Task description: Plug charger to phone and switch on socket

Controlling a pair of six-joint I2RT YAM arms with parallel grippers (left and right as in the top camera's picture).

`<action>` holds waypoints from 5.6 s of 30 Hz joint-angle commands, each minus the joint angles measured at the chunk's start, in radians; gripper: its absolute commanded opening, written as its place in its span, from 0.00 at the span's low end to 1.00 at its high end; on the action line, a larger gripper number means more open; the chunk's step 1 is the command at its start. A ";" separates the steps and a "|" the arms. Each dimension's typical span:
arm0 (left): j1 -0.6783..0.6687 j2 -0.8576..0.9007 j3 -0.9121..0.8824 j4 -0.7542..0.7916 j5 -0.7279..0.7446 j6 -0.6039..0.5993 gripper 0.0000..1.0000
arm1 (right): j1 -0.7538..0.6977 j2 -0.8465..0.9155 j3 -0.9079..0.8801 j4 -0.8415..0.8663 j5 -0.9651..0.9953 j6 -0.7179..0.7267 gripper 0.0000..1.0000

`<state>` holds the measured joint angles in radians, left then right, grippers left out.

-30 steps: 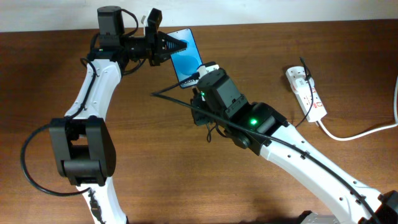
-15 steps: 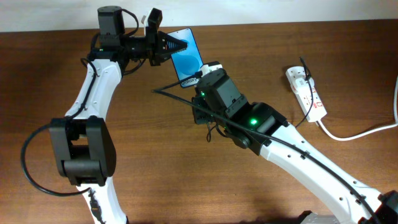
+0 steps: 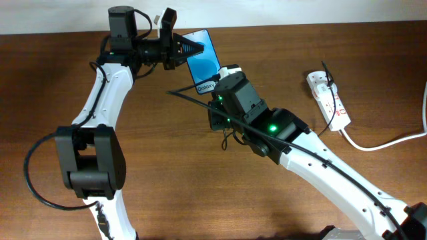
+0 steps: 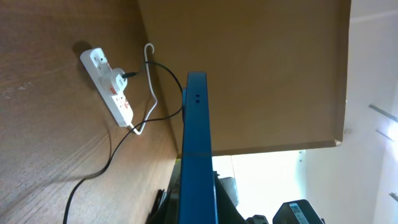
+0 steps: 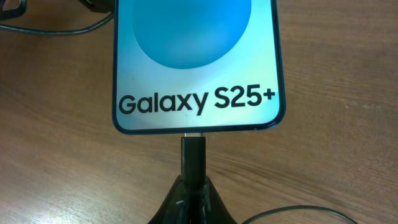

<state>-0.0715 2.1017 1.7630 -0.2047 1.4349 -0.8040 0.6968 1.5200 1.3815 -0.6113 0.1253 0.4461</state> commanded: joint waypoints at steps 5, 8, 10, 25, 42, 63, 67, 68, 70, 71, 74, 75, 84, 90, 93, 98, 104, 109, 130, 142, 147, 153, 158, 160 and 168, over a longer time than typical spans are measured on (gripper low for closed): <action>-0.034 -0.047 0.005 -0.006 0.095 0.035 0.00 | -0.025 0.007 0.012 0.046 0.044 0.000 0.13; -0.021 -0.047 0.005 -0.005 0.090 0.035 0.00 | -0.025 0.002 0.012 0.017 0.044 -0.011 0.49; -0.015 -0.047 0.005 -0.006 0.087 0.074 0.00 | -0.025 -0.021 0.012 0.008 0.044 -0.023 0.59; -0.015 0.095 0.003 -0.229 -0.161 0.557 0.00 | -0.074 -0.231 0.012 -0.220 0.122 -0.025 0.76; -0.090 0.110 0.002 -0.562 -0.920 0.924 0.00 | -0.083 -0.176 0.011 -0.223 0.089 -0.018 0.77; -0.092 0.206 -0.003 -0.598 -0.992 0.922 0.29 | -0.083 -0.176 0.011 -0.230 0.089 -0.018 0.77; -0.092 0.206 -0.003 -0.598 -1.014 0.922 0.38 | -0.083 -0.176 0.011 -0.232 0.089 -0.019 0.77; -0.089 0.206 -0.003 -0.598 -1.015 0.922 0.39 | -0.083 -0.176 0.011 -0.232 0.089 -0.019 0.77; -0.082 0.206 -0.003 -0.599 -1.026 0.922 0.40 | -0.083 -0.176 0.011 -0.232 0.089 -0.019 0.77; -0.080 0.206 -0.003 -0.600 -1.046 0.922 0.41 | -0.083 -0.176 0.011 -0.232 0.089 -0.019 0.77; -0.080 0.206 -0.003 -0.601 -1.086 0.922 0.44 | -0.083 -0.176 0.011 -0.232 0.089 -0.019 0.81; -0.080 0.206 -0.003 -0.601 -1.101 0.922 0.47 | -0.083 -0.176 0.011 -0.232 0.089 -0.019 0.82; -0.078 0.206 0.005 -0.601 -1.194 0.922 0.62 | -0.083 -0.177 0.012 -0.246 0.090 -0.019 0.93; -0.011 0.086 0.330 -0.794 -1.292 0.922 0.87 | -0.206 -0.206 0.188 -0.419 0.113 -0.017 0.99; 0.009 -0.005 0.478 -0.872 -1.302 0.922 0.97 | -0.423 -0.206 0.269 -0.546 0.115 -0.018 0.99; 0.010 -0.111 0.509 -0.898 -1.302 0.922 0.99 | -0.808 -0.185 0.253 -0.593 0.047 -0.055 0.98; 0.010 -0.114 0.509 -0.898 -1.302 0.922 0.99 | -1.130 0.100 0.251 -0.573 -0.122 -0.225 0.98; 0.009 -0.114 0.509 -0.898 -1.302 0.922 0.99 | -1.172 0.336 0.251 -0.482 -0.306 -0.272 0.98; 0.009 -0.114 0.509 -0.898 -1.301 0.922 0.99 | -1.096 0.564 0.244 -0.253 -0.232 -0.386 0.98; 0.009 -0.114 0.509 -0.898 -1.302 0.922 0.99 | -1.096 0.571 0.238 -0.224 -0.192 -0.417 0.98; 0.009 -0.114 0.509 -0.898 -1.302 0.922 0.99 | -1.094 0.612 0.238 -0.221 -0.196 -0.417 0.98; 0.009 -0.114 0.509 -0.898 -1.302 0.922 0.99 | -1.087 0.630 0.238 -0.200 -0.203 -0.417 0.98; 0.009 -0.114 0.509 -0.898 -1.301 0.922 0.99 | -1.072 0.632 0.238 -0.174 -0.203 -0.416 0.98; 0.009 -0.114 0.509 -0.898 -1.301 0.922 0.99 | -1.068 0.636 0.238 -0.164 -0.203 -0.412 0.98; 0.009 -0.114 0.509 -0.898 -1.302 0.922 0.99 | -1.068 0.688 0.238 -0.164 -0.230 -0.386 0.98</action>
<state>-0.0616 1.9858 2.2700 -1.1030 0.1410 0.1123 -0.3882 2.1639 1.6306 -0.7582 -0.0715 0.0517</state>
